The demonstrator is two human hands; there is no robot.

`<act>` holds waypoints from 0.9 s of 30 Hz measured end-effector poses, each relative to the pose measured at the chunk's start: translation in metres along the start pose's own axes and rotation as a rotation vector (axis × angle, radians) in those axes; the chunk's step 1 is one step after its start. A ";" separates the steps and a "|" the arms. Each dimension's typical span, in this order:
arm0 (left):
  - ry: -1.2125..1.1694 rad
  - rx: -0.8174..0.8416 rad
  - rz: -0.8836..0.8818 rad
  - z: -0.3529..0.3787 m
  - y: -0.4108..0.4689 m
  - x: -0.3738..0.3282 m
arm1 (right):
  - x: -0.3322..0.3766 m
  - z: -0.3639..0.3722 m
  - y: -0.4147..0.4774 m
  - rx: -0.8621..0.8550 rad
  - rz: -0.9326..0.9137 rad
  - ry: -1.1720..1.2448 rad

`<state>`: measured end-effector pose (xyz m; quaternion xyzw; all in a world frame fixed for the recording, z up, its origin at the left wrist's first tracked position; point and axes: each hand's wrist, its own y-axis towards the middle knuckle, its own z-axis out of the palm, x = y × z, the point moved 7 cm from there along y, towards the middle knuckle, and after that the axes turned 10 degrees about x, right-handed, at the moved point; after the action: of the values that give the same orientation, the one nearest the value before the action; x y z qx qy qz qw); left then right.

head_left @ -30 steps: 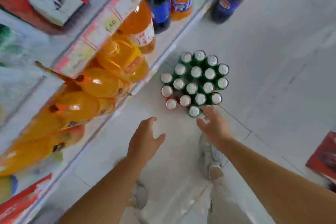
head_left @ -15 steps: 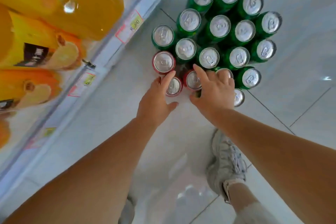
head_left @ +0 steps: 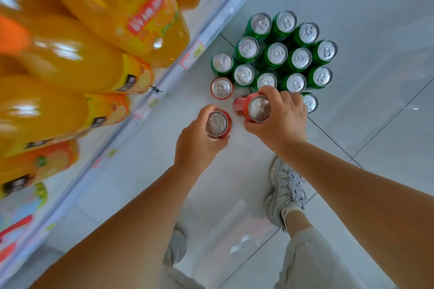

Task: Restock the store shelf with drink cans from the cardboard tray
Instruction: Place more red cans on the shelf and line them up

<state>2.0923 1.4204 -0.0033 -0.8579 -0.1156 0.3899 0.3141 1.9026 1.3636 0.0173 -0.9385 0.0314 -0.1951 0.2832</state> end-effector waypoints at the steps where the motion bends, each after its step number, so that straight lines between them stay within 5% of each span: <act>1: -0.014 -0.006 0.001 -0.020 -0.020 -0.014 | 0.013 -0.021 -0.015 0.032 -0.011 0.075; 16: -0.205 -0.469 0.242 -0.393 -0.413 -0.311 | 0.298 -0.447 -0.306 0.072 -0.598 0.535; 27: -0.331 -0.871 0.438 -0.531 -0.636 -0.346 | 0.488 -0.562 -0.454 0.067 -1.084 0.608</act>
<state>2.2845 1.5221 0.8679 -0.8401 -0.1329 0.4927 -0.1840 2.1137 1.3698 0.8637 -0.7140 -0.3763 -0.5706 0.1517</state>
